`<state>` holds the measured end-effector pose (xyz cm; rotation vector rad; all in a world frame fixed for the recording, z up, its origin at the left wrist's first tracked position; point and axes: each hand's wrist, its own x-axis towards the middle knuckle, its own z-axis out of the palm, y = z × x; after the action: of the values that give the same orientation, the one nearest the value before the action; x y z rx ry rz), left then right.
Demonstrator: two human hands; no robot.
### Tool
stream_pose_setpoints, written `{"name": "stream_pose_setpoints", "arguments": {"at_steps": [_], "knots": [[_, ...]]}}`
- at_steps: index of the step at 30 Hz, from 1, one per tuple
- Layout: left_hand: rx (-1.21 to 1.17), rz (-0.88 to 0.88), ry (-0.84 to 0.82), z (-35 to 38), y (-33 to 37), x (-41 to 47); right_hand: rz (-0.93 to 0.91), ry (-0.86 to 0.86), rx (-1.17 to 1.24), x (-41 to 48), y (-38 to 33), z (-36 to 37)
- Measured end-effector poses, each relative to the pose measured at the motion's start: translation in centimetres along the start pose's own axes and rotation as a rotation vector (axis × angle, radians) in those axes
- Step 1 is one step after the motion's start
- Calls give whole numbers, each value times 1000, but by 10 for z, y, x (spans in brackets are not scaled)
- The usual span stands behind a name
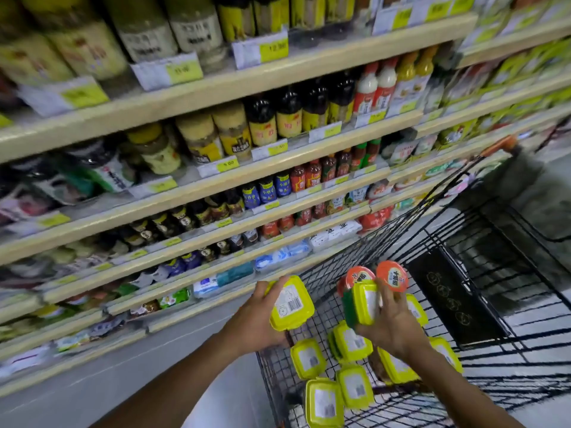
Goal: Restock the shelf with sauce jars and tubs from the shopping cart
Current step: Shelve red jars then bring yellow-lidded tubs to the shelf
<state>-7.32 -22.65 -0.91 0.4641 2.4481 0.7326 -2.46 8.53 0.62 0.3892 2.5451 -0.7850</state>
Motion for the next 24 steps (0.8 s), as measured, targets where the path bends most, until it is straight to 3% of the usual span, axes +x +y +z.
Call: {"name": "stream_pose_setpoints", "arguments": {"at_steps": [7, 12, 24], "knots": [[-209, -67, 249, -65, -24, -72, -125, 101, 41, -17, -95, -27], [-357, -103, 414, -104, -58, -149, -240, 75, 88, -45, -176, -19], [-502, -134, 814, -146, -155, -393, -516, 26, 53, -153, -344, 74]]}}
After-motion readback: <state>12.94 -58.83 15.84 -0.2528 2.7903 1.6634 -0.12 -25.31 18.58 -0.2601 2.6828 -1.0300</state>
